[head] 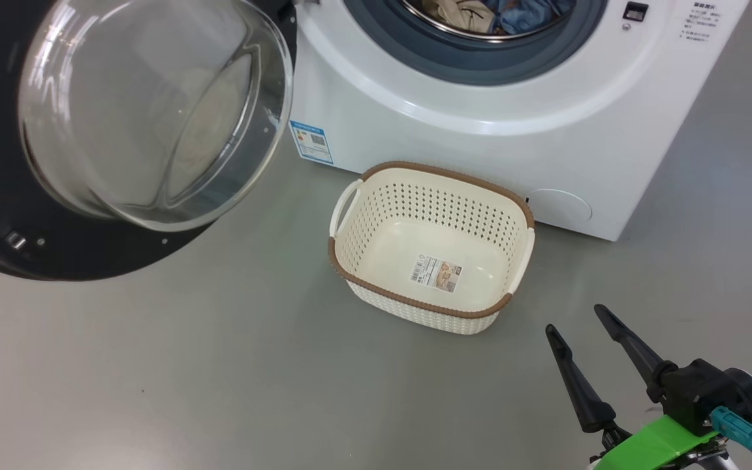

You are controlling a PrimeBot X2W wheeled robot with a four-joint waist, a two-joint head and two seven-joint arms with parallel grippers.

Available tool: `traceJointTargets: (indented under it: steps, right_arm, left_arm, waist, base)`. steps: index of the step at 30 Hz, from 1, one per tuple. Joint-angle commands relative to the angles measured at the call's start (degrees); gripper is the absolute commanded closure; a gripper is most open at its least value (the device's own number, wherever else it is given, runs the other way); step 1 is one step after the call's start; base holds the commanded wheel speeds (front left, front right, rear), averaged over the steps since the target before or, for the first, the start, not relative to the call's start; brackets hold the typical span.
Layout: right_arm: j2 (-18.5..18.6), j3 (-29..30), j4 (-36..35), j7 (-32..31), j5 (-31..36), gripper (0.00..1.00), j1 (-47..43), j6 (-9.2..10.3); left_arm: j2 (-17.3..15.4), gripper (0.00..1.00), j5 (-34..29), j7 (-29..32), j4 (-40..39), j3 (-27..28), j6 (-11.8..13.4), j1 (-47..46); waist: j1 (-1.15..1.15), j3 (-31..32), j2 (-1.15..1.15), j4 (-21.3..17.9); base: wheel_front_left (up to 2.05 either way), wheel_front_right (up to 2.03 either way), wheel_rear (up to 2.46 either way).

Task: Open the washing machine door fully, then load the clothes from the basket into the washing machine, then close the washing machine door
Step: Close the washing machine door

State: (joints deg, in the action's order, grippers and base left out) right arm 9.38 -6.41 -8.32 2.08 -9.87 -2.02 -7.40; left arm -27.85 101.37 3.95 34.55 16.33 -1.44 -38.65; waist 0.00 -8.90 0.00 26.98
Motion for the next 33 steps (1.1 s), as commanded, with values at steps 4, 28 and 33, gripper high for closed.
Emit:
traceJointTargets:
  steps: [4, 28, 33]
  right_arm:
    - [1.3, -1.5, -2.1, -0.4, -0.7, 0.00, 2.4, -0.09]
    - [5.7, -2.1, -5.5, -3.0, -2.0, 0.00, 5.3, -0.09]
    - [6.0, -2.0, -5.6, -3.4, -2.5, 0.00, 5.4, -0.09]
  left_arm:
    - [-5.4, 1.00, -1.4, 1.0, 3.4, 0.2, 1.0, -3.7]
    - [-7.2, 1.00, -5.0, 4.2, 11.8, -3.5, -1.3, -7.2]
    - [-7.1, 1.00, -5.3, 3.6, 12.9, -3.5, -1.5, -7.7]
  waist:
    - [0.00, -1.9, 0.00, -1.4]
    - [0.00, -10.4, 0.00, -4.1]
    - [0.00, -10.7, 0.00, -3.9]
  base:
    - [0.00, 0.00, 0.00]
    - [0.00, 0.00, 0.00]
    - [0.00, 0.00, 0.00]
